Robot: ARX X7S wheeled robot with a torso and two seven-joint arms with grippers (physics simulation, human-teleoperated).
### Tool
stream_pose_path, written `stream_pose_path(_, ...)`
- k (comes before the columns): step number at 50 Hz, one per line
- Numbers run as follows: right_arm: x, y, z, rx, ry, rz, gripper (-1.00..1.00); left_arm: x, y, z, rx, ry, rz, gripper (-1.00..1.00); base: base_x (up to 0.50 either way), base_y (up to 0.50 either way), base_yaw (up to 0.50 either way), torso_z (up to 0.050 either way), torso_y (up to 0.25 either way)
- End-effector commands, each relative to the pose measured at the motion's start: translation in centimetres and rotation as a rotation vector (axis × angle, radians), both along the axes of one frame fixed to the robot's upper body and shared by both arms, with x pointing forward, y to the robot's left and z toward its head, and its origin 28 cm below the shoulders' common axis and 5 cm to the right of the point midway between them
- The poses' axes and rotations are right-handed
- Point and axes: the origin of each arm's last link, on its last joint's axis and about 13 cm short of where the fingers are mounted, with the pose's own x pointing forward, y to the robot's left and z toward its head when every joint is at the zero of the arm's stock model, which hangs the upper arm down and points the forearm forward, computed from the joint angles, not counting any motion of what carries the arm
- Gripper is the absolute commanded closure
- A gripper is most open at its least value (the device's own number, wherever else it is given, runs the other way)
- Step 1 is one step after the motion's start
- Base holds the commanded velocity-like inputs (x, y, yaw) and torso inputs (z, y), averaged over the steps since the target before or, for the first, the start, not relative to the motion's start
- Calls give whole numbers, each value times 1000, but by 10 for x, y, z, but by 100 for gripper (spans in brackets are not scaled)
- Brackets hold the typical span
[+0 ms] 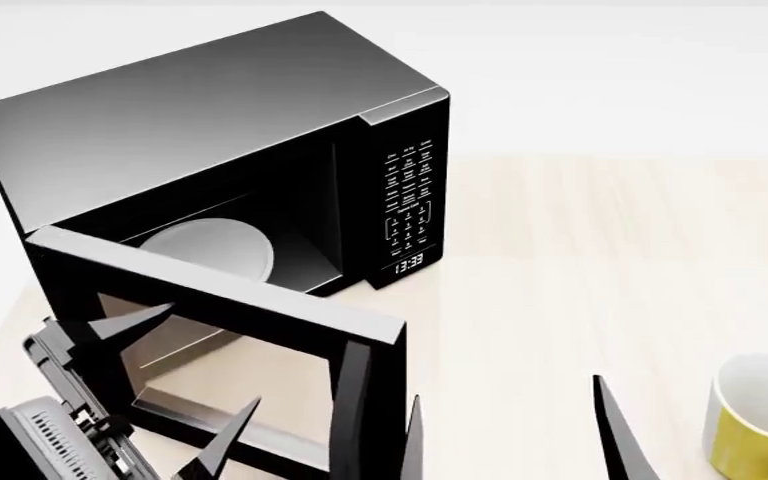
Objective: Close the microwave.
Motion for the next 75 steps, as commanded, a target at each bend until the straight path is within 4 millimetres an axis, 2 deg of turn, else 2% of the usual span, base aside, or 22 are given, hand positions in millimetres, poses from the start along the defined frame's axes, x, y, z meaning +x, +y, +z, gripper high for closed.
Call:
stream_pose_path(1,1,-1,1,-7,-6,-4,-100,6,-6,2,-14,-26,10,-100,0,0,0,0,0)
stream_pose_path(75,2,0,-3,-12,15,3,-100,37,-17,-6,-57,-63,194,-100,0,0,0,0,0)
